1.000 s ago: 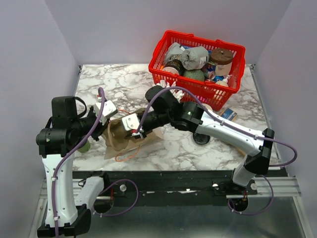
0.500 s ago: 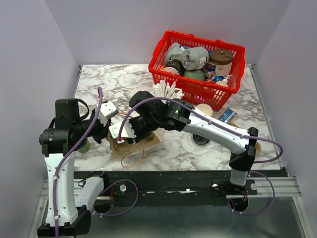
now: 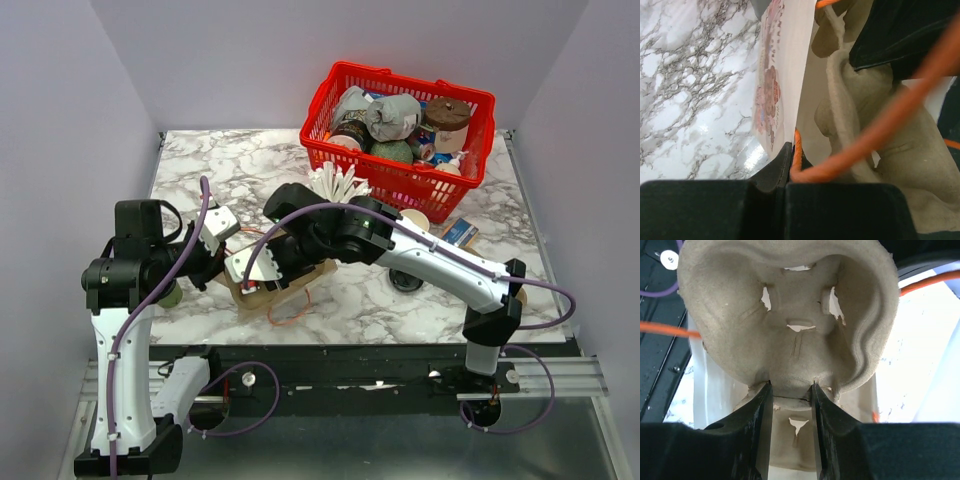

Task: Pack the takeout coffee

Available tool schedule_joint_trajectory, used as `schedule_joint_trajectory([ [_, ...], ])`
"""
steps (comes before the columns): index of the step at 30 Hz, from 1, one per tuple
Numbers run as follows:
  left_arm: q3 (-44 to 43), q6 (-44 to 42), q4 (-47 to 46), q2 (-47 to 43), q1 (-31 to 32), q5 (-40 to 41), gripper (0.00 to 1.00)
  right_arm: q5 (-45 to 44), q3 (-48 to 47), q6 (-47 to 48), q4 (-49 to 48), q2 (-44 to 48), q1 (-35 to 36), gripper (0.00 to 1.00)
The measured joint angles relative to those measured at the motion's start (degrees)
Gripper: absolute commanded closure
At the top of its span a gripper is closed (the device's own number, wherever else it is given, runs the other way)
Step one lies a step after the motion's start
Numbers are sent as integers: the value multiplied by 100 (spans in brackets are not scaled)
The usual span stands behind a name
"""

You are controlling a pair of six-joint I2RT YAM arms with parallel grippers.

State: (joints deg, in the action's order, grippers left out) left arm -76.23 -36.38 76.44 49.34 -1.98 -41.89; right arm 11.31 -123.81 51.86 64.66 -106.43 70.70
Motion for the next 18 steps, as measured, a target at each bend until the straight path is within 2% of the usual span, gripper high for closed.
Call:
schedule_joint_trajectory([
  [18, 111, -35, 2, -50, 61, 2, 100, -205, -74, 212, 649, -24, 61, 100],
])
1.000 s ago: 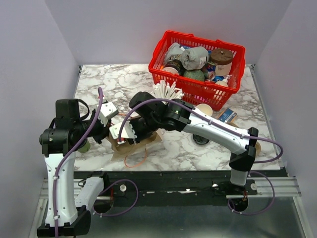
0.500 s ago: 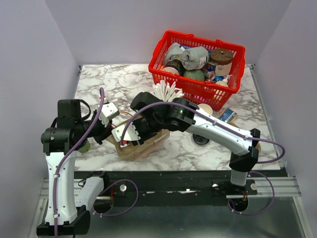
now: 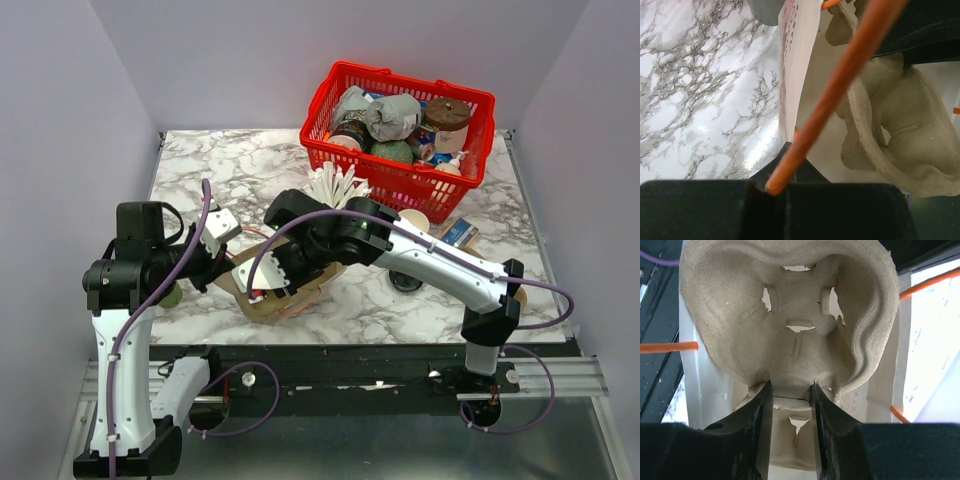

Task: Pack the takeout coffee

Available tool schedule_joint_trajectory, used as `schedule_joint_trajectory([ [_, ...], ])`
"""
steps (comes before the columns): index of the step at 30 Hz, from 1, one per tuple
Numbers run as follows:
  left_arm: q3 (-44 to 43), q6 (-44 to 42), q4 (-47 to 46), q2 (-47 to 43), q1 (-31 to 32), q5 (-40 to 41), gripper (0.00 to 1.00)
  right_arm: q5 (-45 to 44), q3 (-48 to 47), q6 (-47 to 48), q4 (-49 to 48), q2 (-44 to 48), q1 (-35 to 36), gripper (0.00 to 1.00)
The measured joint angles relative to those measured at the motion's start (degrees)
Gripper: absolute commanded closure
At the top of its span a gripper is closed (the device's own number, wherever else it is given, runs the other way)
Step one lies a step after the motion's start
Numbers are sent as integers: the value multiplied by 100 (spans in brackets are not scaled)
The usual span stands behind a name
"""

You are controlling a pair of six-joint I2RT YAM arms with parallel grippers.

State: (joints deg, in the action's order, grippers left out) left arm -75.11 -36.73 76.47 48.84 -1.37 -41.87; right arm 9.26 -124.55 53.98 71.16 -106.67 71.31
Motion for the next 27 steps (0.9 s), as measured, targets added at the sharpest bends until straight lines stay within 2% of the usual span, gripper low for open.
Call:
schedule_joint_trajectory([
  [16, 2, 304, 0, -4, 273, -564, 99, -413, -339, 57, 479, -619, 76, 99],
  [27, 59, 1110, -304, 101, 455, -581, 100, -920, -575, -50, 671, -782, 149, 100],
])
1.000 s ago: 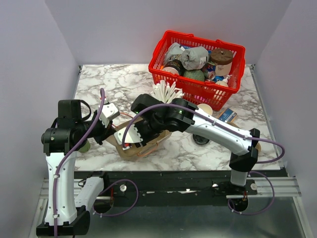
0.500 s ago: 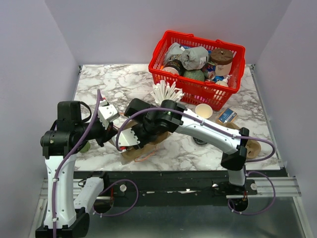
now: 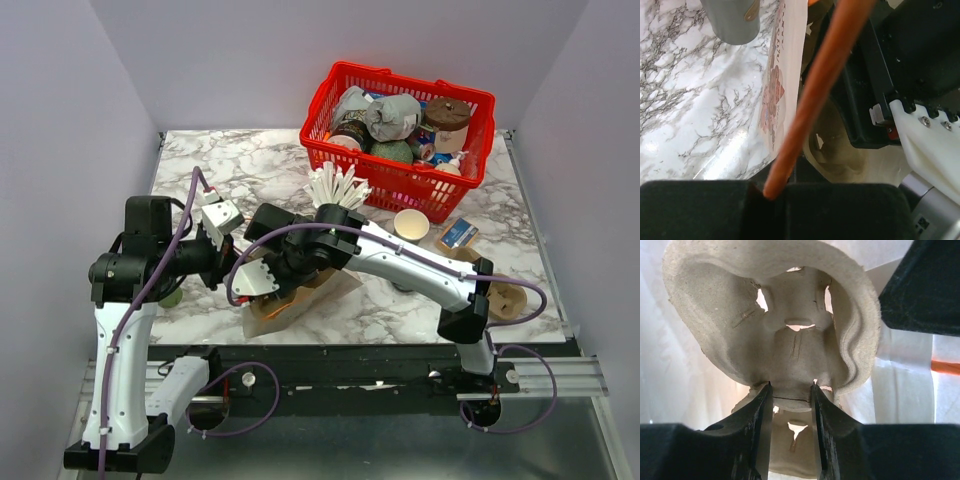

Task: Pack the takeout coffee

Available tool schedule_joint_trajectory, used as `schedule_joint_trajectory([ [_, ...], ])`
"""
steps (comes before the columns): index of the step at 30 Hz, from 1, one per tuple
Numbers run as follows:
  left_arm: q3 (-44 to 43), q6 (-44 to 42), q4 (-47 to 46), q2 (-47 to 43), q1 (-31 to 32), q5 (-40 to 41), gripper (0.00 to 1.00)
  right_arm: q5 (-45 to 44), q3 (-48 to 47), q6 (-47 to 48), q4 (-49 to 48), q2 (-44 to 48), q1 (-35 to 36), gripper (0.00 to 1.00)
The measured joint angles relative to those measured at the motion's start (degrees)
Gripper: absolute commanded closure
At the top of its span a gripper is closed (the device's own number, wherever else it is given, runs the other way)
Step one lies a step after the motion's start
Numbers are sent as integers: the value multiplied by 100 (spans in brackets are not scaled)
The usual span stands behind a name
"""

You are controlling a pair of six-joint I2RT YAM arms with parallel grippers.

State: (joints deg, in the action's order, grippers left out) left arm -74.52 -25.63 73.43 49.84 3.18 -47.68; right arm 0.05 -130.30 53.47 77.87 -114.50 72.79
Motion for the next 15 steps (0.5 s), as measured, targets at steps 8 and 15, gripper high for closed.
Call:
schedule_joint_trajectory([
  [8, 0, 264, -149, 22, 59, 229, 100, -186, -4, -129, 0, -13, 2, 99],
  [15, 0, 409, -199, 13, 164, 621, 100, -179, 483, -179, -46, 326, 2, 99],
])
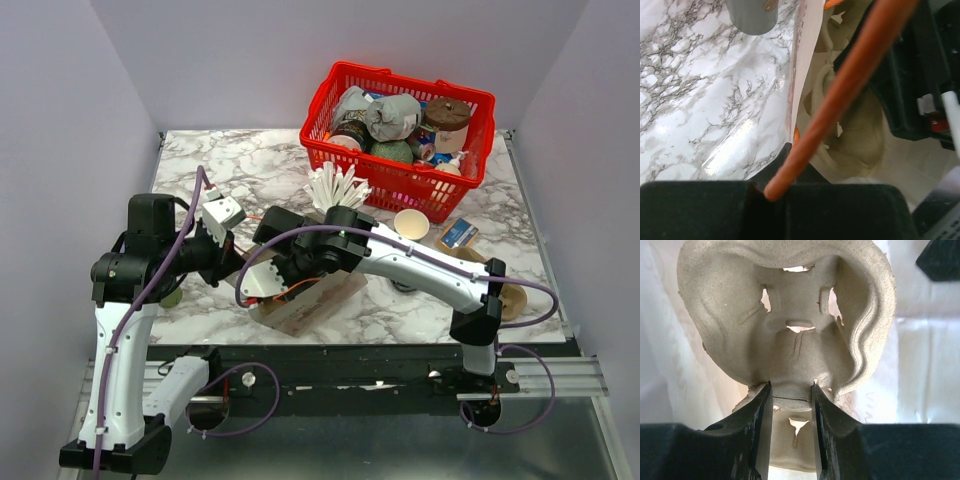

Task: Pack the takeout coffee

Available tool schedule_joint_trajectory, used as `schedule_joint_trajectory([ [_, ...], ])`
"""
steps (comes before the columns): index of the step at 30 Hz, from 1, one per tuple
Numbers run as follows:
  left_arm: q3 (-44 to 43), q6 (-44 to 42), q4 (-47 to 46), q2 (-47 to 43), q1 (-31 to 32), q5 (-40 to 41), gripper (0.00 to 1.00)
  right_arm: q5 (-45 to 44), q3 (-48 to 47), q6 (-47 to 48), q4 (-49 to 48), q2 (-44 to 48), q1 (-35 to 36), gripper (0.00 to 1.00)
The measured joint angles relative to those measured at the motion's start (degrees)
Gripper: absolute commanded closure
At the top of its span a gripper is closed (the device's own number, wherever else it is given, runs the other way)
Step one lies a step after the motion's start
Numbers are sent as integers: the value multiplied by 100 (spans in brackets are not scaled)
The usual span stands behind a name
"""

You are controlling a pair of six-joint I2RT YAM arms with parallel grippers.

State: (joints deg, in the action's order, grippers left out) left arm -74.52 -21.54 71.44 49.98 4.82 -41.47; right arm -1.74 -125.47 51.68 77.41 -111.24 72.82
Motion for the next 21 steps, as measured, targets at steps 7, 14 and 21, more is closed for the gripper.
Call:
schedule_joint_trajectory([
  [7, 0, 275, -282, 0, 31, 118, 71, 131, 190, 120, -2, 245, 0, 100],
  [14, -17, 422, -590, 0, 42, 83, 52, 487, 275, 286, -2, 247, -46, 99],
  [21, -72, 514, -798, -160, 57, 111, 41, 549, 382, 282, -7, 247, -87, 99],
])
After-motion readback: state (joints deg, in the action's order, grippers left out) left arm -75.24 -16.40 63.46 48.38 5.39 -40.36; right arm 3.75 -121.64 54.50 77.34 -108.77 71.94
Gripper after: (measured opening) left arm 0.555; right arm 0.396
